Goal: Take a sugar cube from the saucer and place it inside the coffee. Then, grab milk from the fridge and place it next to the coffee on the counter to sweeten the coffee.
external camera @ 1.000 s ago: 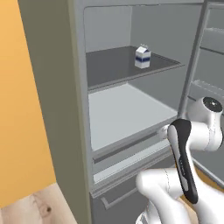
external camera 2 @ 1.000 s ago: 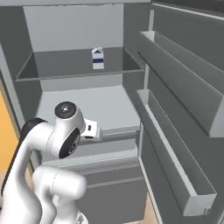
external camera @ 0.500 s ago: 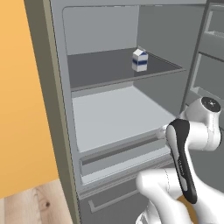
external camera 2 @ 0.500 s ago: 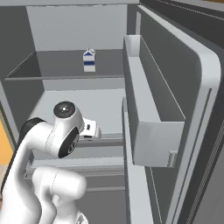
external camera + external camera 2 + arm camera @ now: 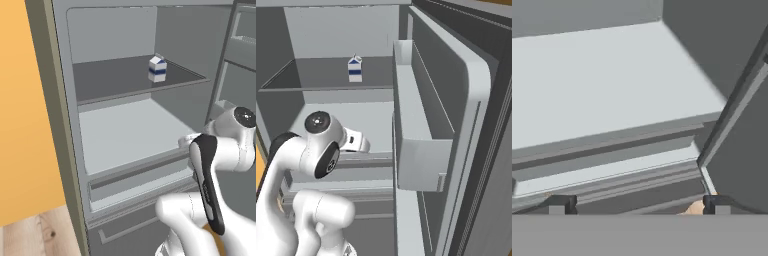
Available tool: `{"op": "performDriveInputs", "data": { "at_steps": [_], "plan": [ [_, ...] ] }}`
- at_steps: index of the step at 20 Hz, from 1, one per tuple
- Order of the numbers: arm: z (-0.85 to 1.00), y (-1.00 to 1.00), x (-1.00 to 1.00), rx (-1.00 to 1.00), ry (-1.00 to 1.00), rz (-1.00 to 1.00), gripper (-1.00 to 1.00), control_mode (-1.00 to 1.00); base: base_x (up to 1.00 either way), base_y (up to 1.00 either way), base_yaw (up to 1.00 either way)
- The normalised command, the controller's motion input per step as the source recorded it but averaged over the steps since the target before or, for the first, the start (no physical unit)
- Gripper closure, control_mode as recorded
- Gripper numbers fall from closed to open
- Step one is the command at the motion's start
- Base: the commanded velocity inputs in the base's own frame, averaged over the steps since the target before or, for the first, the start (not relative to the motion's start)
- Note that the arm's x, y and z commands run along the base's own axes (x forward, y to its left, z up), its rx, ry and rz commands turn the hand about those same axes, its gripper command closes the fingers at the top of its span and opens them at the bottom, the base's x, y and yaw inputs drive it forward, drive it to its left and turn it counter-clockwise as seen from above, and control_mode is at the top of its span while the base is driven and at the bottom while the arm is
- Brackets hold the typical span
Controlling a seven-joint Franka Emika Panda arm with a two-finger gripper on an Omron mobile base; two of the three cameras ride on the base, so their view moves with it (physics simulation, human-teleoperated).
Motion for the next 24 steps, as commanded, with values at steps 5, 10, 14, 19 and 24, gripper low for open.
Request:
{"op": "performDriveInputs", "data": {
  "at_steps": [5, 10, 14, 19, 24],
  "plan": [
    [1.0, 0.09, 0.0, -0.02, -0.37, -0.05, -1.0, -1.0, 0.0, 0.0, 0.0],
    [1.0, 0.31, 0.09, -0.03, -0.21, 0.0, -1.0, -1.0, 0.0, 0.0, 0.0],
    [1.0, 0.18, 0.23, -0.08, -0.08, 0.0, -1.0, -1.0, 0.0, 0.0, 0.0],
    [0.94, -0.01, 0.05, 0.0, 0.02, 0.0, -1.0, -1.0, 0.0, 0.0, 0.0],
    [-0.06, -0.03, 0.21, 0.01, 0.0, 0.0, -1.0, -1.0, 0.0, 0.0, 0.0]
  ]
}}
